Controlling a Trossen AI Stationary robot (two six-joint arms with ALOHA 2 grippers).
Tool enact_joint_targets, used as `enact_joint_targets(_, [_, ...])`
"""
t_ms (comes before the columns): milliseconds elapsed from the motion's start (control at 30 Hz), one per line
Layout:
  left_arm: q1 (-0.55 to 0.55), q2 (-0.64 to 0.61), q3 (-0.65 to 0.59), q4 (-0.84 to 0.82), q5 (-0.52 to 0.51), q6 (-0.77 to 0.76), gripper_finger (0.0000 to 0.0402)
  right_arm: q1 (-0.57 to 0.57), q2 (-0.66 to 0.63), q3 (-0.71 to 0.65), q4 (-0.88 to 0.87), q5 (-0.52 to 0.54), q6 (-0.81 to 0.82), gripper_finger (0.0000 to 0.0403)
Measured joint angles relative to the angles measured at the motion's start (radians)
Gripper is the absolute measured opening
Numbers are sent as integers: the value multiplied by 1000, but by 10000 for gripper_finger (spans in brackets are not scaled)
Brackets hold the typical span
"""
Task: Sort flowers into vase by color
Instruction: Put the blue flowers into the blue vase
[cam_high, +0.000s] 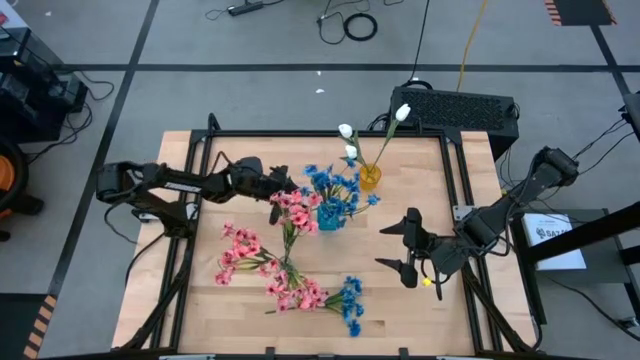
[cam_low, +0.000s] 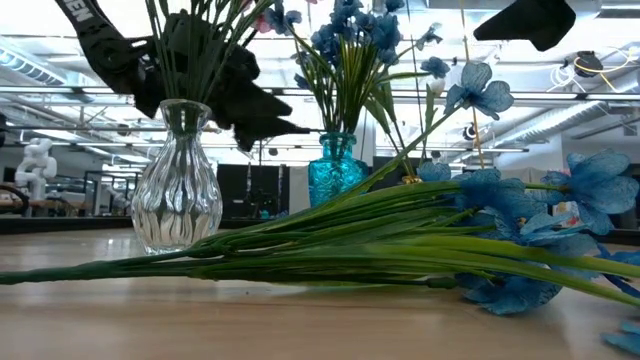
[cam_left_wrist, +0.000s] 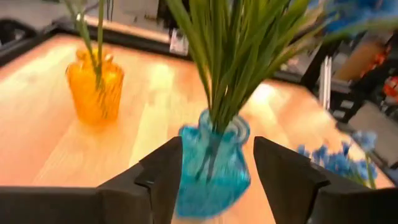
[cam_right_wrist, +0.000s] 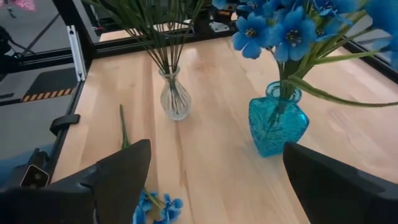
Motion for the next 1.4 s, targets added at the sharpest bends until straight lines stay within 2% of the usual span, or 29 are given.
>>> enact_joint_targets(233, [30, -221, 0, -393, -33, 58, 212, 16, 0, 0, 0, 2, -4, 357])
enact_joint_targets(533, [1, -538, 0, -779, -223, -22, 212, 15, 0, 0, 0, 5, -69, 357])
enact_joint_targets(767, [-67, -725, 0, -1028, -381, -122, 212, 15, 0, 0, 2, 6, -59, 357])
enact_joint_targets(867, [-106, -774, 0, -1086, -420, -173, 212, 15, 0, 0, 5, 5, -32, 356])
enact_joint_targets(1067, [-202, -805, 0, -1088, -506, -215, 212, 48, 52, 0, 62, -4, 26, 356])
enact_joint_targets(1233, [-252, -804, 0, -1088, -602, -207, 212, 108, 202, 6, 262, -76, 26, 357])
enact_joint_targets(1400, [-269, -804, 0, -1092, -679, -205, 212, 140, 393, 111, 275, -88, 51, 357])
